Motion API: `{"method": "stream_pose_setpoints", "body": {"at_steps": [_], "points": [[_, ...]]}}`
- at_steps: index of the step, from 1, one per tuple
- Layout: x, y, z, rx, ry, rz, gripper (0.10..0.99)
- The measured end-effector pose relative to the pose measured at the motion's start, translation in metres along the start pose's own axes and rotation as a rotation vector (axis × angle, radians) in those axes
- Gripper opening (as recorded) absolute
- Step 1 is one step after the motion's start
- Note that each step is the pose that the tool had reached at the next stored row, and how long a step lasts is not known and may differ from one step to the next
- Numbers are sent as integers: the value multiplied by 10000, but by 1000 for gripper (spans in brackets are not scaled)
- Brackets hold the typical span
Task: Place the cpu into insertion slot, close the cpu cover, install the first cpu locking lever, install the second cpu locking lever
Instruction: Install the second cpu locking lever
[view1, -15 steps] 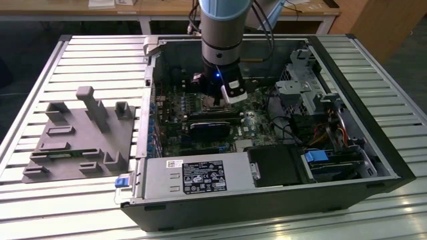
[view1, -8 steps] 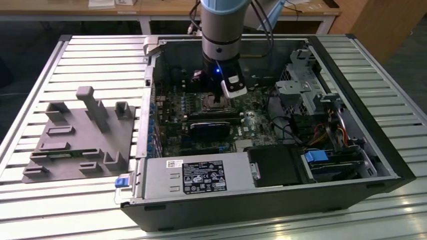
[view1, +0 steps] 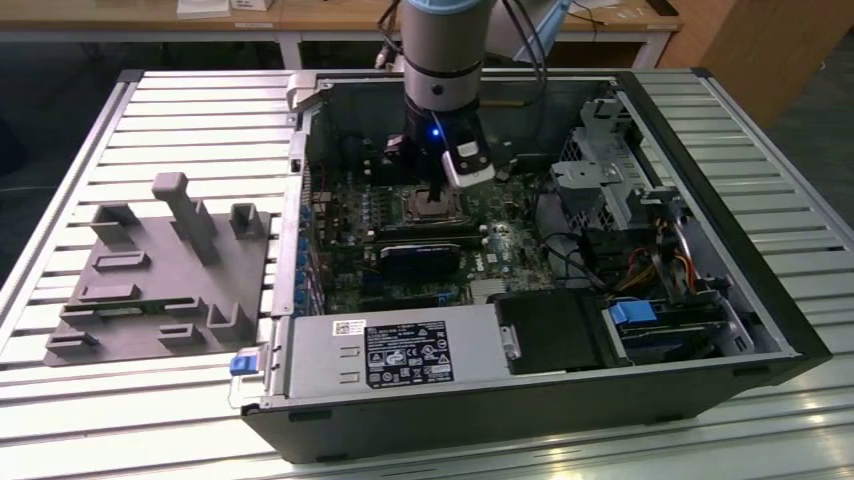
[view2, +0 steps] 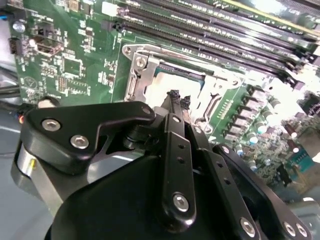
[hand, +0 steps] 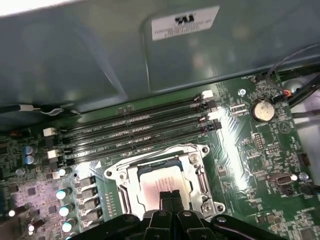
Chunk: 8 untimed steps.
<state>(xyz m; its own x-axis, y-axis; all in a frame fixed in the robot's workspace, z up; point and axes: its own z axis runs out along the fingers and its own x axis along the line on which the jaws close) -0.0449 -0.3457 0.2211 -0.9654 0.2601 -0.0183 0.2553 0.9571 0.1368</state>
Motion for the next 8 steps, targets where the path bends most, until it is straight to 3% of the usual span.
{"method": "stream_pose_setpoints", "body": {"at_steps": [8], "points": [[0,5,-31,7,-2,-1,102]]}}
